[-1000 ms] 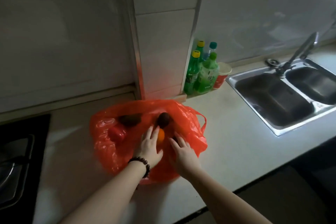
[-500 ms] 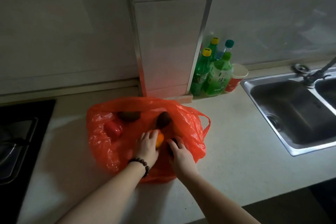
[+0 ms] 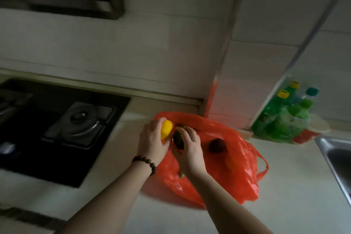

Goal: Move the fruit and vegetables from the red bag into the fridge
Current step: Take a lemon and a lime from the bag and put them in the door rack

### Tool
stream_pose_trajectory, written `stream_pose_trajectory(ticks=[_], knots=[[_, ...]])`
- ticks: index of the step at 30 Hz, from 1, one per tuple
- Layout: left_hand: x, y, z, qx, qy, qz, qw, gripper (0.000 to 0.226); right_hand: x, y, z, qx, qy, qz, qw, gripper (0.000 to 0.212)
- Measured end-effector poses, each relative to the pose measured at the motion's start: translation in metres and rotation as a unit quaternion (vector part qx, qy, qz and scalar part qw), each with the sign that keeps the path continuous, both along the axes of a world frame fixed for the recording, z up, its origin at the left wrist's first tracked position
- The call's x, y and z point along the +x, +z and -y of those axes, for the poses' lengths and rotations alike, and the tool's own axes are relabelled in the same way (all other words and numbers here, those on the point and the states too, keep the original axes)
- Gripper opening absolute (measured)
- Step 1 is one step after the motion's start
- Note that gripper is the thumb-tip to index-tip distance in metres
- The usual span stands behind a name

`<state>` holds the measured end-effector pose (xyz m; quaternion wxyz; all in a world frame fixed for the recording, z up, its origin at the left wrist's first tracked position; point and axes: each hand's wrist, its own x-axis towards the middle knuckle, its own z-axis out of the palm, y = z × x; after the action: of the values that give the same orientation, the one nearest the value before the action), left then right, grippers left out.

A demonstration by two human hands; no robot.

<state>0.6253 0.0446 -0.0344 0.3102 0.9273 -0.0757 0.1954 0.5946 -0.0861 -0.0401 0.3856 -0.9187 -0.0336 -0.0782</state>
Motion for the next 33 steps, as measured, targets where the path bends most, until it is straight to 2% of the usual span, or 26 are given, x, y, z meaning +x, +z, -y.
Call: stream_pose_trajectory(ticks=[5, 11, 20, 26, 33], knots=[[-0.023, 0.031, -0.088, -0.030, 0.112, 0.021, 0.993, 0.058, 0.011, 0.034, -0.082, 0.005, 0.103, 0.044, 0.994, 0.053], [-0.091, 0.053, -0.207, -0.038, 0.235, 0.045, 0.970, 0.058, -0.013, 0.056, -0.198, 0.012, 0.223, 0.072, 0.972, 0.055], [-0.247, 0.063, -0.382, -0.068, 0.379, 0.050, 0.922, 0.055, -0.123, 0.075, -0.389, 0.028, 0.359, 0.084, 0.929, 0.054], [-0.352, 0.075, -0.485, -0.067, 0.448, 0.073, 0.888, 0.050, -0.201, 0.086, -0.508, 0.060, 0.446, 0.099, 0.888, 0.049], [-0.424, 0.089, -0.576, -0.054, 0.503, 0.066, 0.860, 0.052, -0.253, 0.099, -0.617, 0.065, 0.494, 0.141, 0.855, 0.050]])
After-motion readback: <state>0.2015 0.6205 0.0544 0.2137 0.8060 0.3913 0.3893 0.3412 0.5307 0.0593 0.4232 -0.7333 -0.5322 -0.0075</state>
